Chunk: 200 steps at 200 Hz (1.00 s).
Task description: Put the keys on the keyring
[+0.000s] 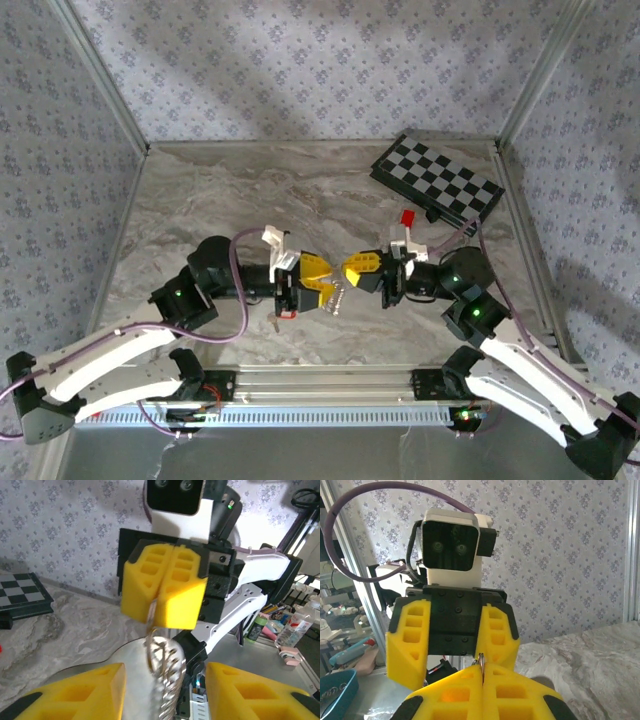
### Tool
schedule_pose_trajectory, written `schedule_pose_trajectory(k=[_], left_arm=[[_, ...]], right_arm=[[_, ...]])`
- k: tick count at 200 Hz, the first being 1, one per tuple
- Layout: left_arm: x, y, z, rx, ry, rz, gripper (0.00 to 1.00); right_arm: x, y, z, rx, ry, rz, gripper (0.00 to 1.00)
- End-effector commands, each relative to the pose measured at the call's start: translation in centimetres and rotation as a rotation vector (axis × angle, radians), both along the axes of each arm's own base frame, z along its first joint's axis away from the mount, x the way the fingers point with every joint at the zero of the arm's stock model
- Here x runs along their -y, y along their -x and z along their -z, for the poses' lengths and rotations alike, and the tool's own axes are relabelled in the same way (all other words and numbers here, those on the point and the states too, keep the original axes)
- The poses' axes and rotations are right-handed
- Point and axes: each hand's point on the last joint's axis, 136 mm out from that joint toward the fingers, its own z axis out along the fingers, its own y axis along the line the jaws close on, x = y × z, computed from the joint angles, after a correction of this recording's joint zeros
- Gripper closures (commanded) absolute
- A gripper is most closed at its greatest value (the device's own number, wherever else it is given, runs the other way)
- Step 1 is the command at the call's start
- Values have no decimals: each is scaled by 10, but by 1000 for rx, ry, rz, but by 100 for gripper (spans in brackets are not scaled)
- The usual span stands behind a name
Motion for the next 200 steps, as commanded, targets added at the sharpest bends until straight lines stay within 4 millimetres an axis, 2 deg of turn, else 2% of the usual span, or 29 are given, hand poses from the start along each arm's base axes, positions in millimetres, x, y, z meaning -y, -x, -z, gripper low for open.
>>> schedule_pose_trajectory(k=[1, 25, 90, 113, 160, 200], left_arm=[[7, 9, -24, 39, 59, 42, 58], [16, 14, -22, 50, 47, 58, 65], [28, 25, -18, 62, 7, 88, 67], [20, 18, -19, 87, -6, 21, 67], [-10, 1, -23, 177, 0, -152, 67], [-13, -2, -27, 239, -27, -172, 67]], right_arm=[[7, 5, -12, 30, -62, -7, 100], [11, 3, -9, 23, -60, 7, 100], [19, -8, -5, 15, -88, 55, 100], [20, -4, -5, 33, -95, 35, 100], [18, 5, -17, 95, -96, -28, 100], [12, 12, -24, 118, -104, -96, 100]])
